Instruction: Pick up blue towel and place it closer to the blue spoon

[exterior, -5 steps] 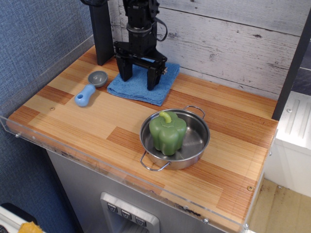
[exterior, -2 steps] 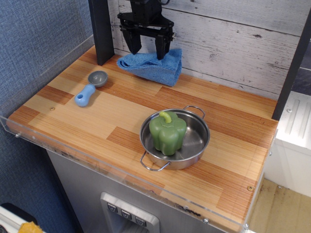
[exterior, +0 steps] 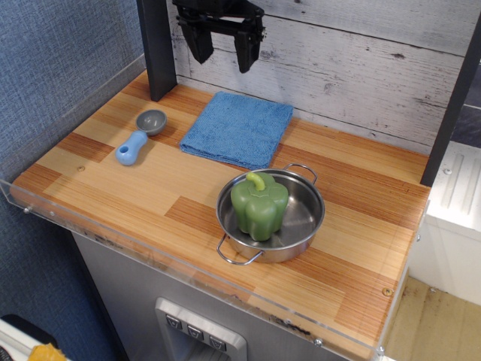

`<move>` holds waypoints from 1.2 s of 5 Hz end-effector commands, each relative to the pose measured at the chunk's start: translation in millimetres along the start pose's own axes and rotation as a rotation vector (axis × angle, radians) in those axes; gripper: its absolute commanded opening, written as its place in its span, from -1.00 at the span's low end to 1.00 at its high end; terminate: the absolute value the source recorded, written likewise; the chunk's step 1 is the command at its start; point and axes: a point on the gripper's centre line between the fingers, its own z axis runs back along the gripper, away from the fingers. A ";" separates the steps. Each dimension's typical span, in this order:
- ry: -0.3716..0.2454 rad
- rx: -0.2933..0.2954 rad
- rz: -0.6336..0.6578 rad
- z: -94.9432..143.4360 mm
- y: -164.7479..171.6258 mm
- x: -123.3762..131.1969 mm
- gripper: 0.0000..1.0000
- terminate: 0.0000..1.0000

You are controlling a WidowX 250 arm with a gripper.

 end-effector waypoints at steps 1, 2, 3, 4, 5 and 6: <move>-0.090 0.023 -0.011 41.2 7.6 -3.4 1.00 -1.00; -0.069 0.074 -0.055 56.1 4.3 -11.7 1.00 -1.00; 0.000 0.173 -0.133 62.5 -2.9 -22.4 1.00 -1.00; 0.000 0.173 -0.133 62.5 -2.9 -22.4 1.00 -1.00; 0.000 0.173 -0.133 62.5 -2.9 -22.4 1.00 -1.00; 0.000 0.173 -0.133 62.5 -2.9 -22.4 1.00 -1.00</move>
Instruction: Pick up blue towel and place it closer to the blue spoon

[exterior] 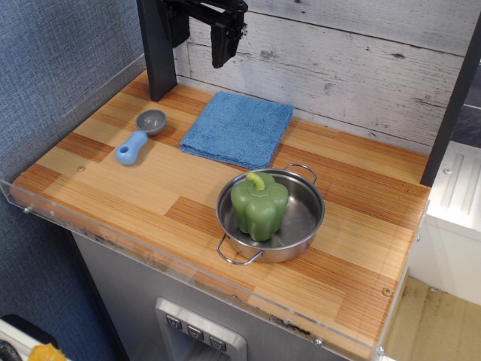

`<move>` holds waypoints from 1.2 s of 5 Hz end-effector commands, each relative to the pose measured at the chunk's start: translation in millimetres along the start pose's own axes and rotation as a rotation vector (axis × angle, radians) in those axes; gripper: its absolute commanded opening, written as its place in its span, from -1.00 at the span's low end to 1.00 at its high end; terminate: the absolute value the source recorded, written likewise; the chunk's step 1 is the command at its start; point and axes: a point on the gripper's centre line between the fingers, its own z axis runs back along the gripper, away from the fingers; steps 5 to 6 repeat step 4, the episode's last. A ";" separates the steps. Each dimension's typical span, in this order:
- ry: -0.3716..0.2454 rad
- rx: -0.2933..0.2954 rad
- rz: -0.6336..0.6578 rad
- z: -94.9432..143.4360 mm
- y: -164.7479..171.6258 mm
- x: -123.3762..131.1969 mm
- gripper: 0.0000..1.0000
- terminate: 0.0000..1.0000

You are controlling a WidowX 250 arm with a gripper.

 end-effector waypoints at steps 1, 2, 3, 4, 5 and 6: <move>-0.057 0.022 0.007 25.9 6.6 2.9 1.00 -1.00; -0.057 0.022 0.007 25.9 6.6 2.9 1.00 -1.00; -0.057 0.022 0.007 25.9 6.6 2.9 1.00 -1.00; -0.057 0.022 0.007 25.9 6.6 2.9 1.00 1.00; -0.057 0.022 0.007 25.9 6.6 2.9 1.00 1.00; -0.057 0.022 0.007 25.9 6.6 2.9 1.00 1.00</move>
